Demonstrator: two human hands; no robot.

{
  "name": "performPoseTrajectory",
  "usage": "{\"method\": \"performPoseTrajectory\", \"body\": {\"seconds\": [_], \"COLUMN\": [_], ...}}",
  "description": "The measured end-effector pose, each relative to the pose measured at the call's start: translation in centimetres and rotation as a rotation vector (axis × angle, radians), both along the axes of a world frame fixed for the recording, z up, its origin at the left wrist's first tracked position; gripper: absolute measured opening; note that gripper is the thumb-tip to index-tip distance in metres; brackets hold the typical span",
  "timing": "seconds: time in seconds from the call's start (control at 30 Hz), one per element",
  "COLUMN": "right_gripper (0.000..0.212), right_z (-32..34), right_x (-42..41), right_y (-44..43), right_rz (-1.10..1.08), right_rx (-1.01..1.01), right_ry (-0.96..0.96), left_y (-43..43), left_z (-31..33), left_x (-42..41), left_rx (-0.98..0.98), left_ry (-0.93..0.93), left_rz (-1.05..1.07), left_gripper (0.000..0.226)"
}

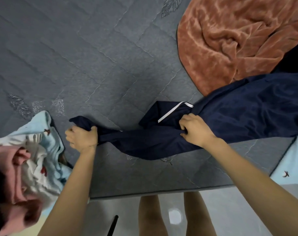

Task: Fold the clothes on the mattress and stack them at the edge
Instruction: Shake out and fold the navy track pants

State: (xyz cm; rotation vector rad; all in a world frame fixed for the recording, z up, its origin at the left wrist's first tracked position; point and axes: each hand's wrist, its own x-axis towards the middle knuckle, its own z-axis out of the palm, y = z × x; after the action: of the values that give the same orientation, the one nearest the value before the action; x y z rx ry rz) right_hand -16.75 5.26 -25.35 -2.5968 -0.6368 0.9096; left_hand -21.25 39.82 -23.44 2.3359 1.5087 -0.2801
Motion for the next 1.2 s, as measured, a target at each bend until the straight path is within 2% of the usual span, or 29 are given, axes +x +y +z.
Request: {"method": "performPoseTrajectory", "body": {"seconds": [0.07, 0.17, 0.23, 0.27, 0.33, 0.4, 0.47, 0.57, 0.67, 0.73, 0.83, 0.9, 0.97, 1.07, 1.13, 1.2], "right_gripper": [0.035, 0.040, 0.031, 0.025, 0.021, 0.021, 0.030, 0.063, 0.074, 0.073, 0.061, 0.053, 0.049, 0.041, 0.038, 0.035], "right_z": [-0.2, -0.6, -0.6, -0.5, -0.3, -0.2, -0.1, 0.1, -0.1, 0.3, 0.5, 0.5, 0.7, 0.7, 1.0, 1.5], "right_x": [0.0, -0.3, -0.5, -0.6, -0.4, -0.2, 0.1, 0.2, -0.3, -0.6, -1.1, -1.3, -1.4, -1.4, -1.3, -1.0], "right_y": [0.2, 0.3, 0.2, 0.1, 0.0, 0.0, 0.2, 1.0, 2.8, 4.3, 6.4, 7.8, 9.1, 10.0, 10.1, 10.1], "right_rz": [0.055, 0.076, 0.083, 0.075, 0.029, -0.031, -0.100, -0.111, -0.116, -0.326, -0.648, -0.861, -0.979, -0.936, -0.879, -0.879], "right_rx": [-0.096, -0.181, -0.190, -0.175, -0.112, -0.012, 0.080, 0.142, 0.145, 0.199, 0.345, 0.452, 0.526, 0.620, 0.713, 0.792], "right_ry": [0.068, 0.146, 0.187, 0.209, 0.229, 0.209, 0.204, 0.214, 0.248, 0.375, 0.529, 0.595, 0.595, 0.619, 0.716, 0.849], "left_y": [-0.4, -2.3, -3.9, -4.7, -6.7, -8.6, -9.9, -10.7, -11.2, -11.5, -10.8, -9.9, -8.9, -7.0, -5.9, -5.1], "left_z": [-0.2, -1.1, -1.9, -2.2, -2.9, -3.4, -4.0, -4.2, -3.9, -3.3, -1.7, -0.3, 0.8, 1.6, 1.3, 0.5], "left_x": [-0.5, -1.0, -0.6, -0.3, 0.1, 0.4, 1.2, 3.1, 4.6, 4.9, 4.8, 4.3, 3.8, 3.6, 3.7, 3.8], "left_rx": [0.032, 0.166, 0.185, 0.124, -0.094, -0.381, -0.650, -0.800, -0.931, -0.994, -1.081, -1.208, -1.300, -1.283, -1.157, -0.972], "left_ry": [0.092, 0.324, 0.402, 0.364, 0.217, 0.069, -0.062, -0.171, -0.052, 0.024, 0.016, 0.064, 0.162, 0.210, 0.070, -0.124], "left_rz": [-0.149, -0.683, -1.023, -1.124, -1.195, -1.142, -0.957, -0.649, -0.508, -0.495, -0.482, -0.494, -0.546, -0.564, -0.398, -0.304], "left_gripper": [0.074, 0.090, 0.081, 0.072, 0.055, 0.052, 0.053, 0.050, 0.047, 0.033, 0.010, 0.005, 0.003, 0.015, 0.027, 0.023]}}
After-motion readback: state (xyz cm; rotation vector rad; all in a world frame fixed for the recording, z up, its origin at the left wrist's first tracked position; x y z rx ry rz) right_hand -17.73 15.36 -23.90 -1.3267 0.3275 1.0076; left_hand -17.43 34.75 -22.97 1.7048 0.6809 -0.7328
